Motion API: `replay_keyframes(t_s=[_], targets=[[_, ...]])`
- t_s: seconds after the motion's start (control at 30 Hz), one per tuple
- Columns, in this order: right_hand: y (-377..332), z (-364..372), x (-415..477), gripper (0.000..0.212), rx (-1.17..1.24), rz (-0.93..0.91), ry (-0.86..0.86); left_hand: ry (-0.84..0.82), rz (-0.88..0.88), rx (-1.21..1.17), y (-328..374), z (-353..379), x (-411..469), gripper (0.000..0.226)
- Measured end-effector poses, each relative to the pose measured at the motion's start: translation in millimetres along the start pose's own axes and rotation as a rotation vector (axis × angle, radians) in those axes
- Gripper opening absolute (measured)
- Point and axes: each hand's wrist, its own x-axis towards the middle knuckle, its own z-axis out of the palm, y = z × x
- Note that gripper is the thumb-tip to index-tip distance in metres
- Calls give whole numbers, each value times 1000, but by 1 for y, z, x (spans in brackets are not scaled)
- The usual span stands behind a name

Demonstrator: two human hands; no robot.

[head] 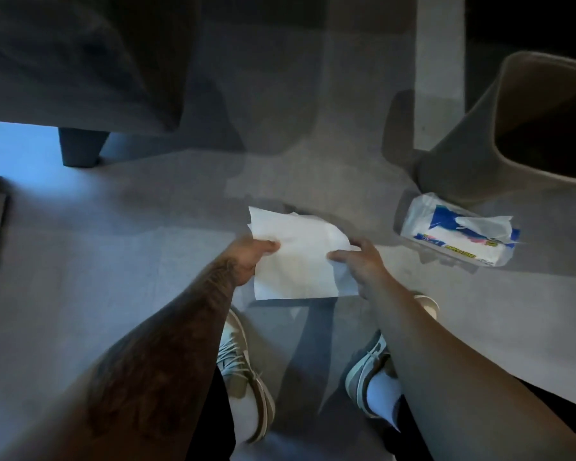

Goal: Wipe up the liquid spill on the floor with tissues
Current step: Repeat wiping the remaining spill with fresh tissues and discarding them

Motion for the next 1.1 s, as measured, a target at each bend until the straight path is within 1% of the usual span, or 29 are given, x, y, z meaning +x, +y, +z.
replay_keyframes(t_s=[0.07,0.13,0.23,0.33,0.43,0.5,0.57,0.63,0.67,0.7,0.77,0.83,0.9,0.97,1.07,1.1], targets=[[4,6,11,58,-53,-121,49,13,16,24,-7,-2,16,26],[5,11,20,59,-56,-219,64,40,26,22,-10,-2,30,23],[6,20,30,66,-54,-249,112,94,7,27,-11,-1,47,22],[9,29,37,77,-80,-284,127,135,29,28,-13,1,58,19],[13,33,40,79,-155,-337,113,135,53,-32,-12,4,60,19],[13,34,39,76,-165,-384,129,184,47,-93,-12,3,61,23],[11,34,36,67,-150,-482,160,228,50,-185,-9,0,62,25],[7,33,31,57,-102,-560,197,219,72,-295,-5,-2,63,12],[5,33,30,52,-88,-571,214,215,79,-311,-3,-1,64,10],[6,32,32,49,-93,-559,221,229,84,-300,-4,-1,65,10],[10,31,38,51,-142,-456,197,297,97,-106,-8,-2,70,11],[17,28,46,53,-177,-336,167,336,101,138,-13,-2,72,26],[21,24,51,50,-200,-306,161,360,152,276,-17,1,69,41],[22,22,53,47,-224,-320,161,382,203,279,-19,2,68,46],[22,23,55,43,-207,-335,185,413,234,225,-22,-2,72,42],[22,23,57,44,-266,-362,222,442,245,280,-23,-6,73,41]])
